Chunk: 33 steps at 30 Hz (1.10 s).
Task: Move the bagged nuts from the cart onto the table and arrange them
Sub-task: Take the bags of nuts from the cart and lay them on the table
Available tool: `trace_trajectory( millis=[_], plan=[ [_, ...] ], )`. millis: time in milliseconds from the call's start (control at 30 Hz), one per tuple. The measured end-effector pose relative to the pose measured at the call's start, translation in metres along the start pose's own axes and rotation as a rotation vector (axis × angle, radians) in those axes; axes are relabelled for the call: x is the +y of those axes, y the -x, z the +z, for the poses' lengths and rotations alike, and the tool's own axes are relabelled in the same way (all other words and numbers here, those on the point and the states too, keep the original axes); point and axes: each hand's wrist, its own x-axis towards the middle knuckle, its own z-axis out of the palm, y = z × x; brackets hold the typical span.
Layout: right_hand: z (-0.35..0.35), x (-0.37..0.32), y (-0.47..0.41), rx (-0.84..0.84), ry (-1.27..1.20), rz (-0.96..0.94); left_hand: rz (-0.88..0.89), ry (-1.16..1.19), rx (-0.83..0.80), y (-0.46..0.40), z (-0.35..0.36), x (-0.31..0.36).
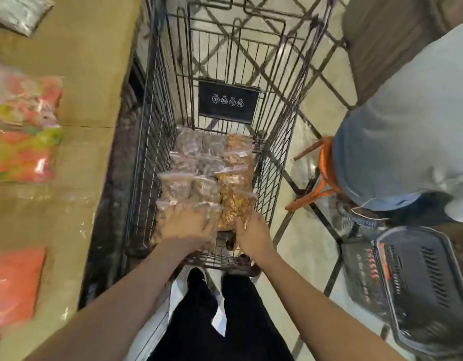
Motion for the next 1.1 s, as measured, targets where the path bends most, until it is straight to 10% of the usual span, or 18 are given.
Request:
trace_trajectory(
  millis=[233,633,833,1100],
  plan=[
    [0.024,-0.003,-0.061,0.014,-0.341,0.314,0.072,0.139,-0.006,-0.081,0.015,0.023],
    [0.075,0.024,-0.141,0.048,-0.671,0.845,-0.304,0.754,-0.155,-0.235,0.077,0.032],
    [0.151,0.104,-0.177,0.060,-0.641,0.823,-0.606,1.026,-0.126,-0.266,0.095,0.040],
    [0.122,0.072,-0.160,0.045,-0.757,0.778,-0.537,0.978,-0.159,-0.279,0.101,0.053]
  ],
)
